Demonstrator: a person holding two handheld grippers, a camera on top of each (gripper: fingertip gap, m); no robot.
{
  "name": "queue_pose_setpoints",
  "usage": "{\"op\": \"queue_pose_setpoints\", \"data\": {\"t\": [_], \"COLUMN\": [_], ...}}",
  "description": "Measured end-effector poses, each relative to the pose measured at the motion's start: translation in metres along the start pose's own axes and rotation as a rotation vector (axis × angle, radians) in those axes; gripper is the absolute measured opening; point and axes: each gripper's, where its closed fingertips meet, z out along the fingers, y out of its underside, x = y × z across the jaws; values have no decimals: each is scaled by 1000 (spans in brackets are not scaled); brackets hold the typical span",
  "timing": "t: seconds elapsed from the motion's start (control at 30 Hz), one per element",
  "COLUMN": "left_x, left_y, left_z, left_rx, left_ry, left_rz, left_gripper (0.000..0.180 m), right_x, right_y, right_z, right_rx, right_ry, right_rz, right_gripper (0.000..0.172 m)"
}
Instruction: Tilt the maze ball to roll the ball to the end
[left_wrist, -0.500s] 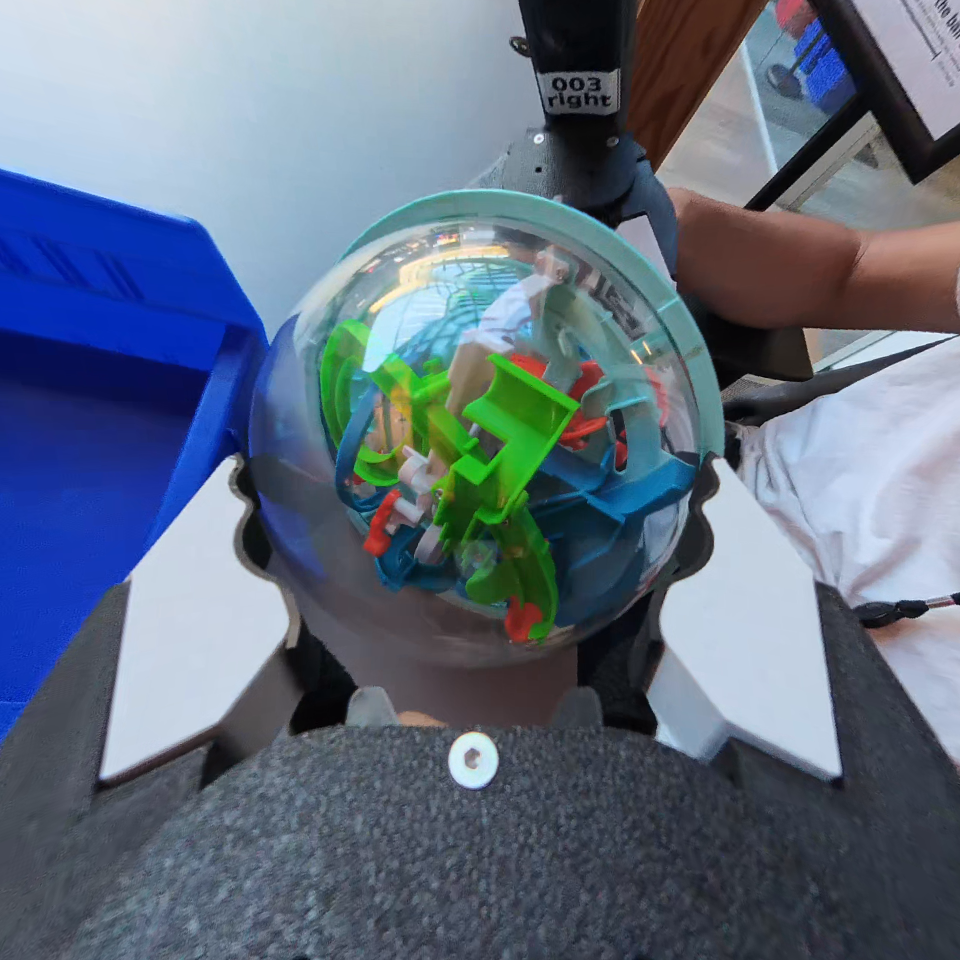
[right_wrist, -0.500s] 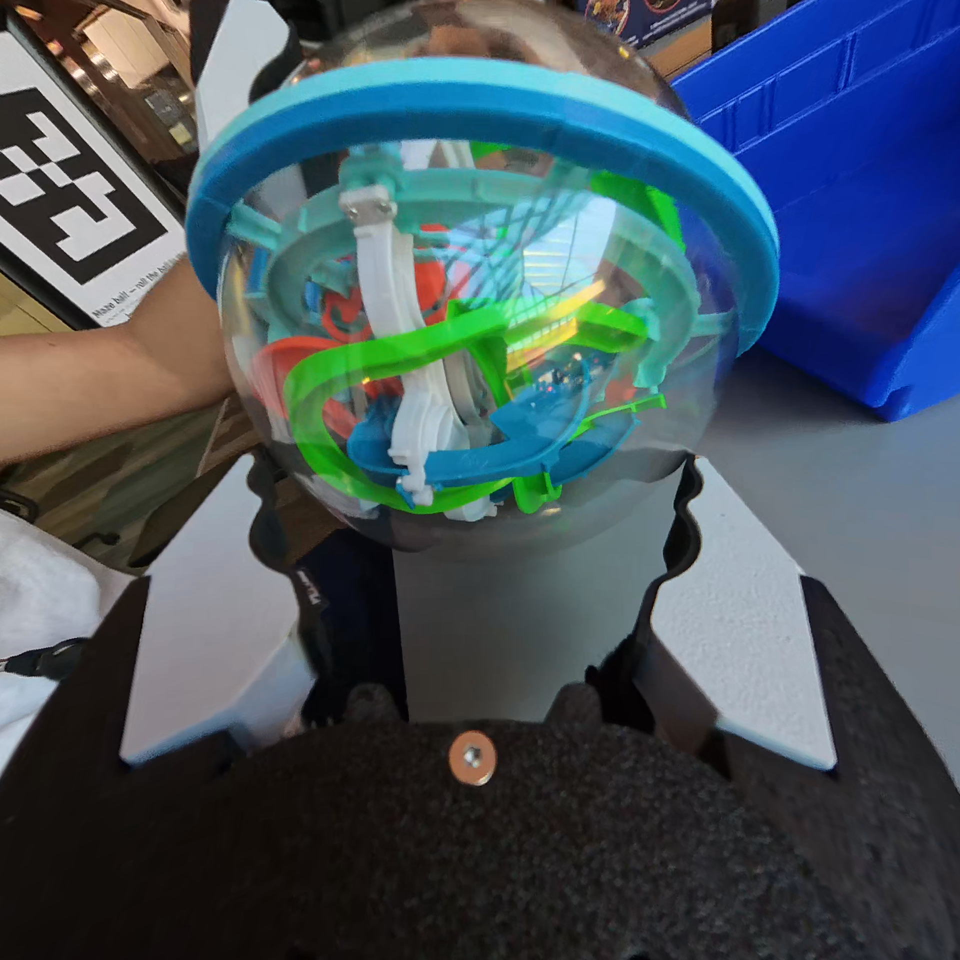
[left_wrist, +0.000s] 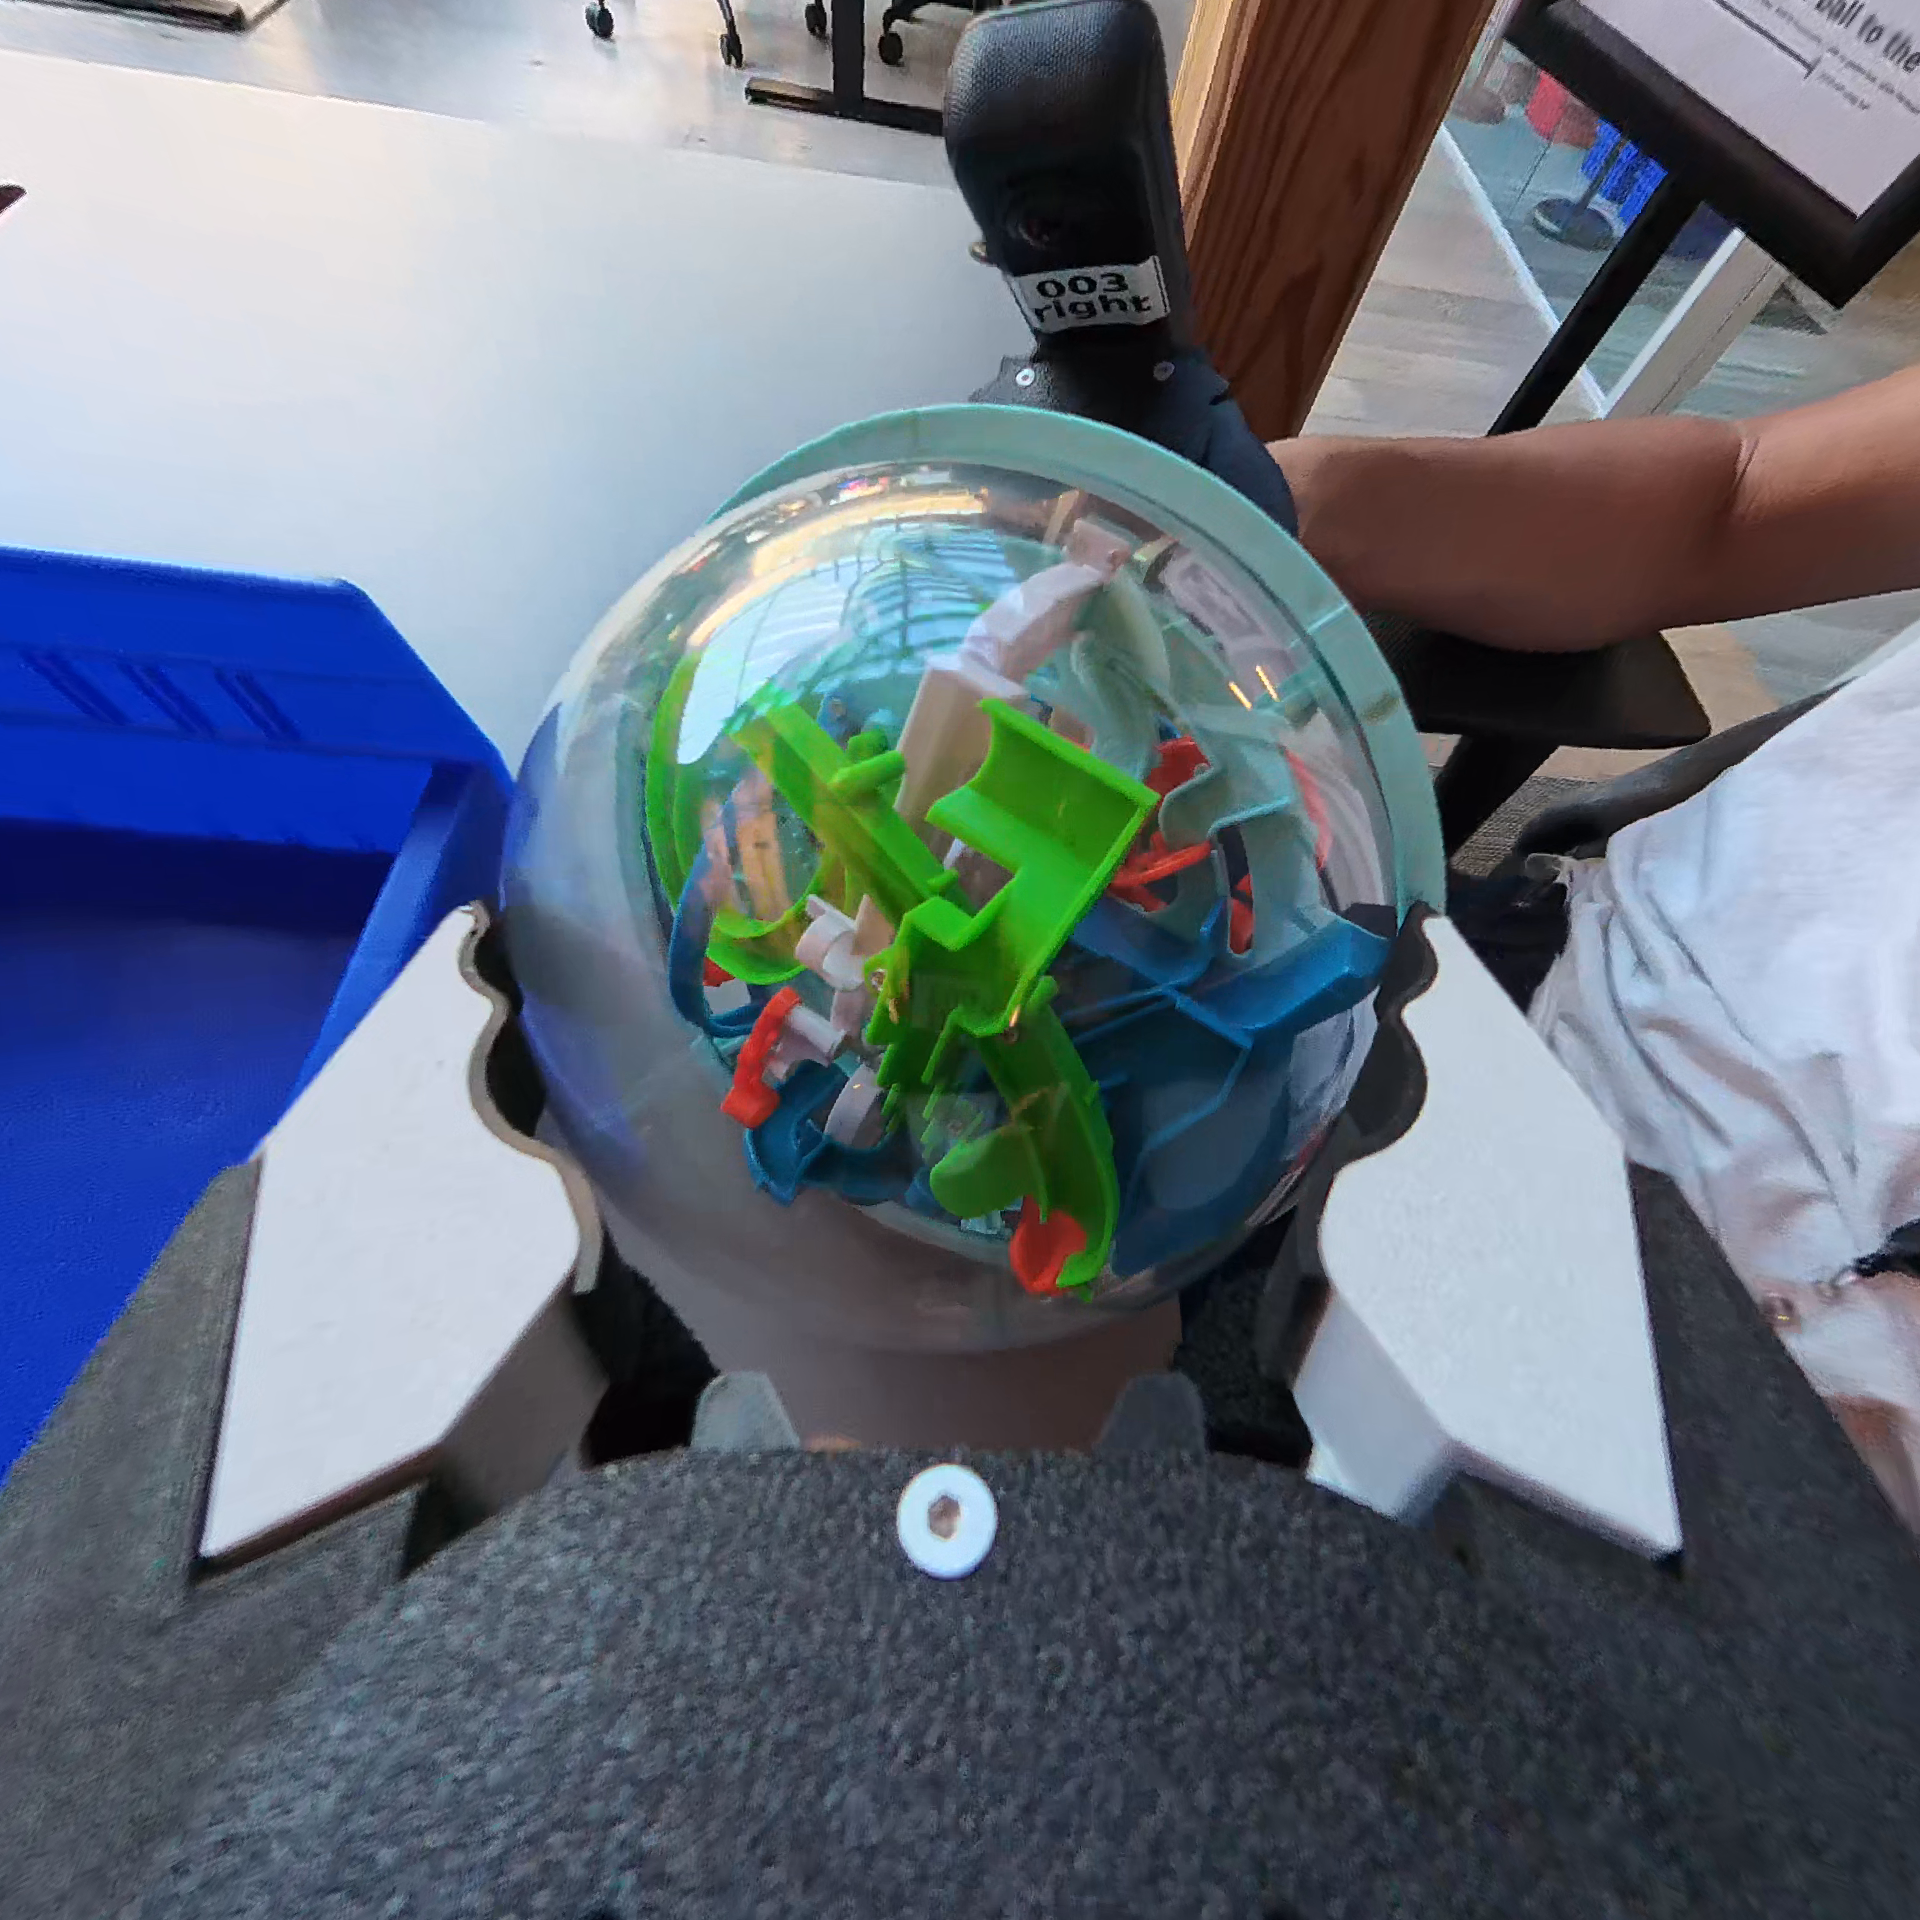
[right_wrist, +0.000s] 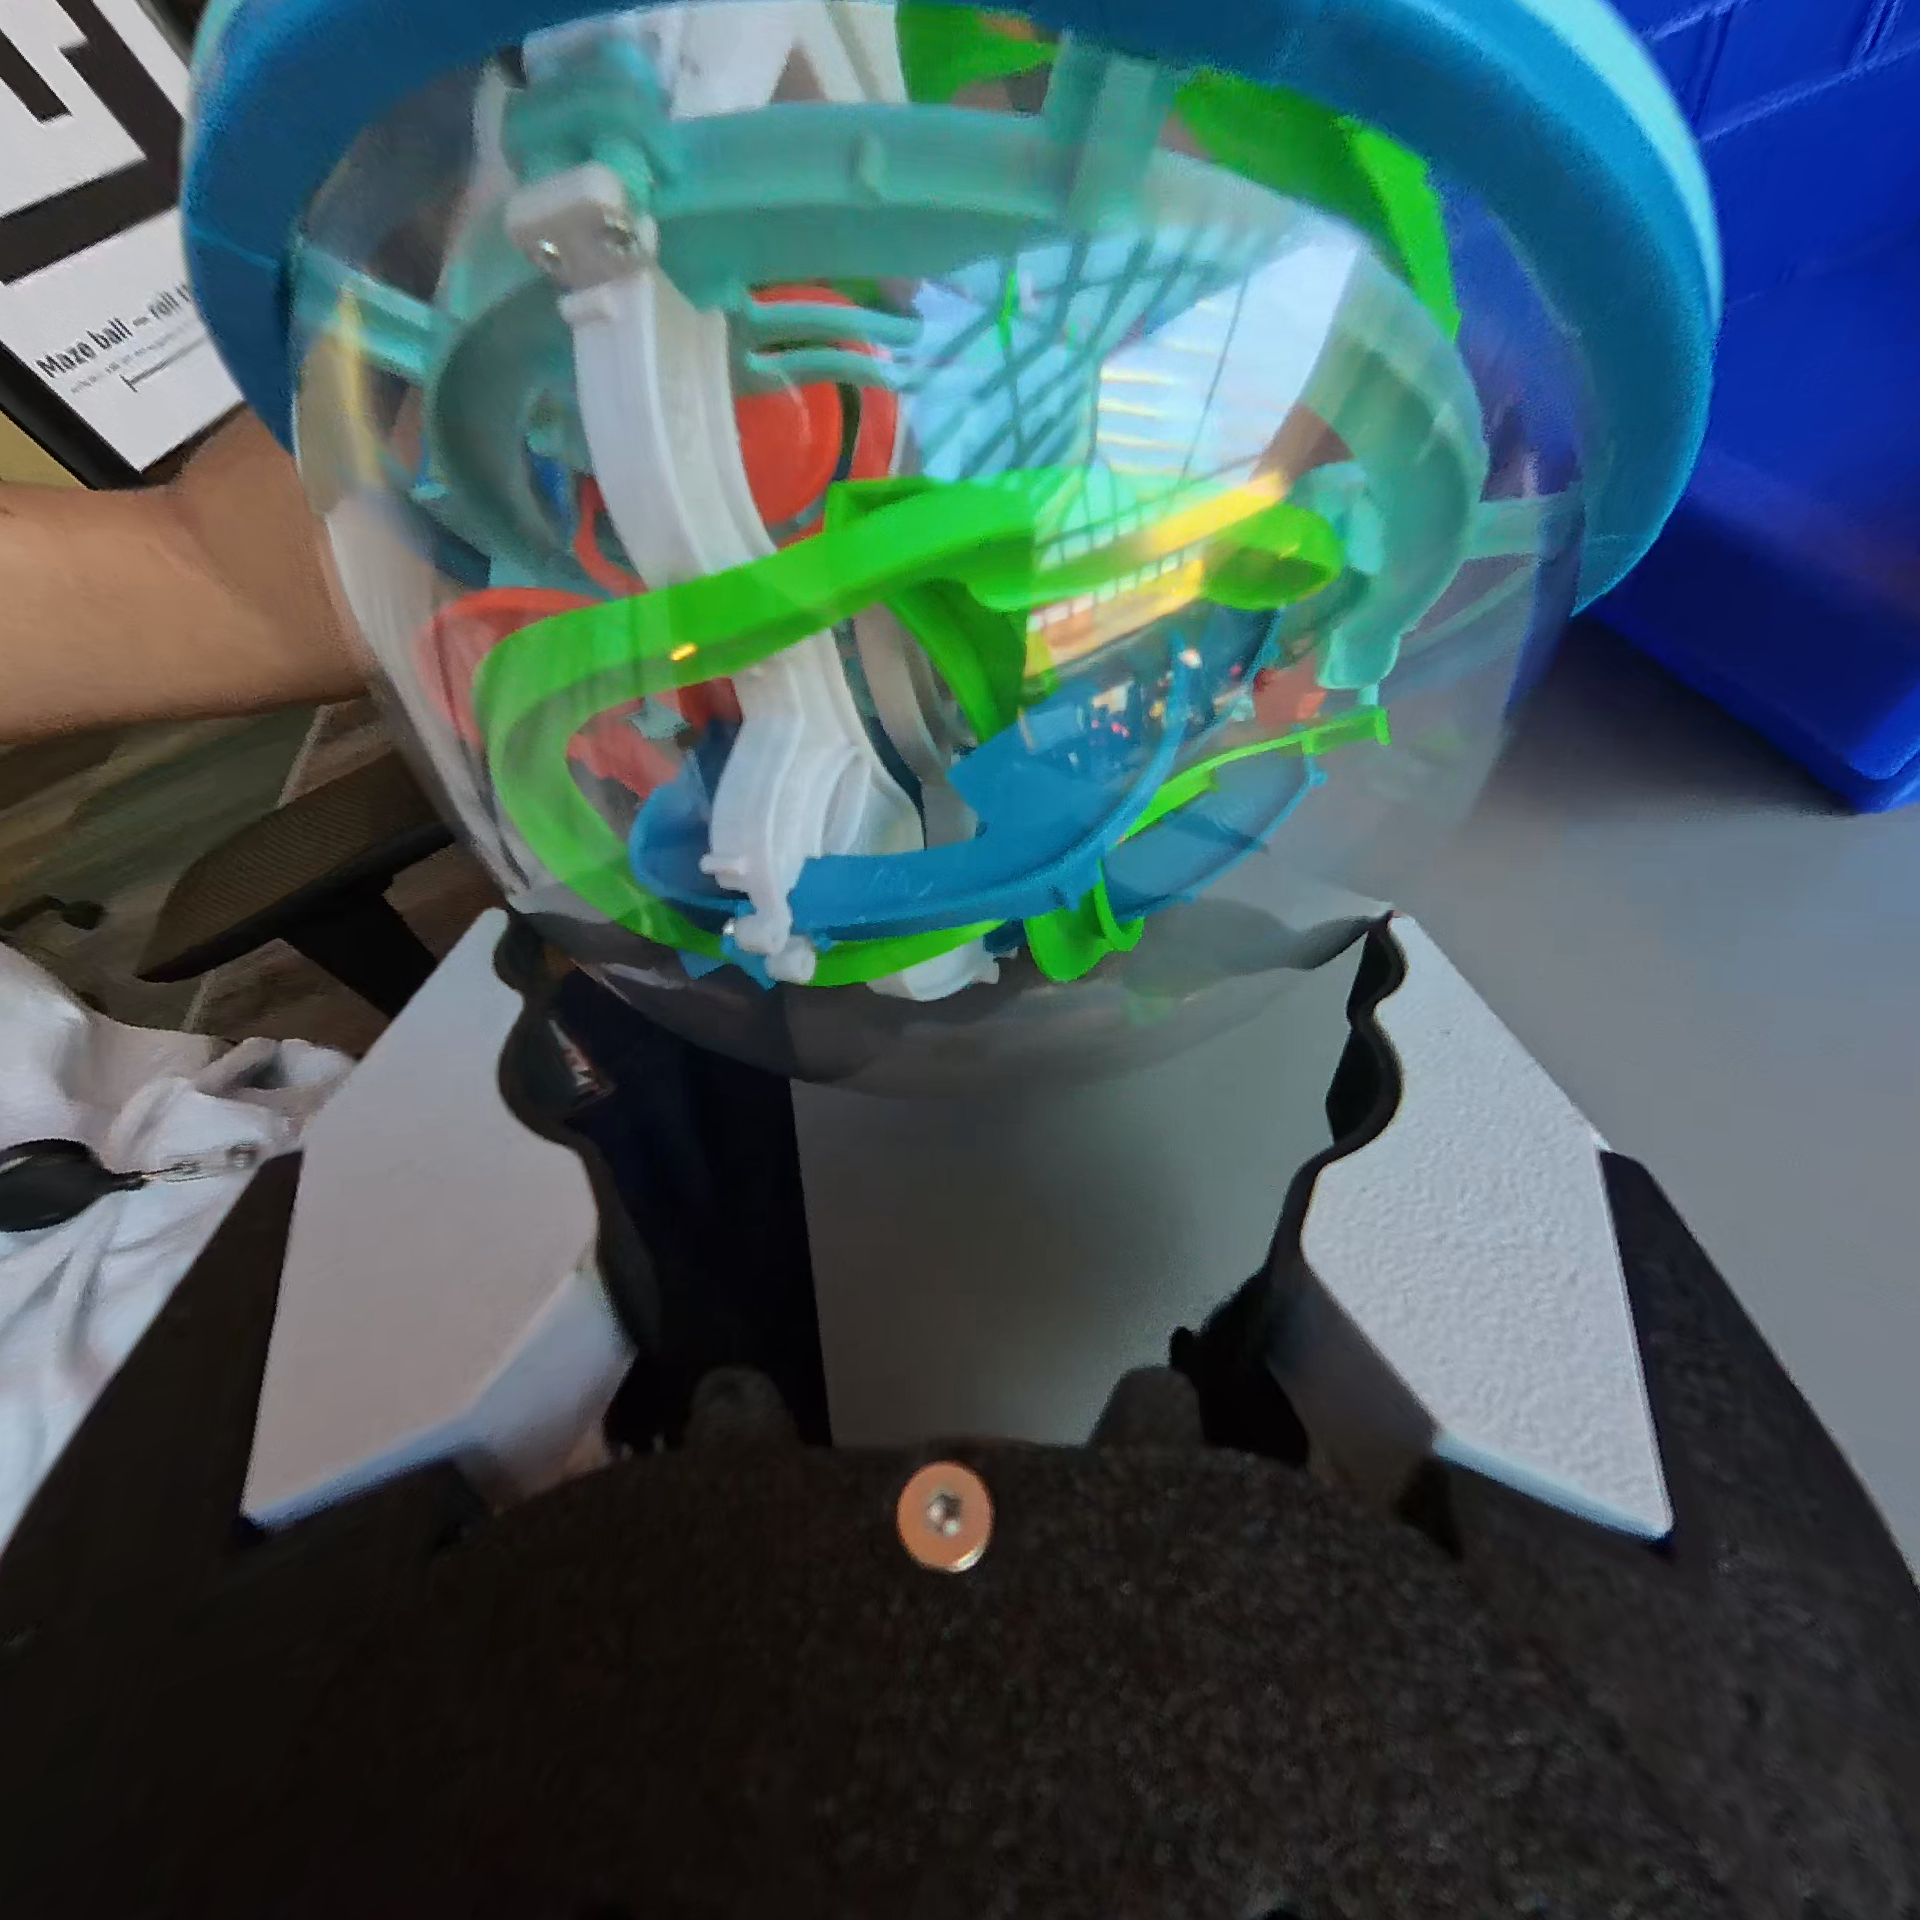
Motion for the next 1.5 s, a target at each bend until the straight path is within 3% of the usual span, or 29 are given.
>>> {"op": "queue_pose_setpoints", "data": {"t": [0.03, 0.33, 0.7, 1.3, 1.5], "left_x": [1, 7, 2, 7, 9], "left_y": [1, 0, 5, 7, -7], "left_z": [-1, -1, -5, -7, -14], "left_rx": [3, 14, 58, 95, 195], "left_ry": [-9, -48, -18, -49, -57], "left_rz": [16, 78, -91, -79, -83], "left_gripper": [155, 156, 155, 155, 155], "right_x": [1, 0, -4, -6, -10], "right_y": [-1, 4, -7, -14, -27], "right_z": [0, 2, -2, -8, -14], "right_rx": [2, -36, 24, 15, 37], "right_ry": [12, 30, -35, -15, -13], "right_rz": [-23, -93, 18, -29, -34], "right_gripper": [147, 147, 145, 144, 144]}}
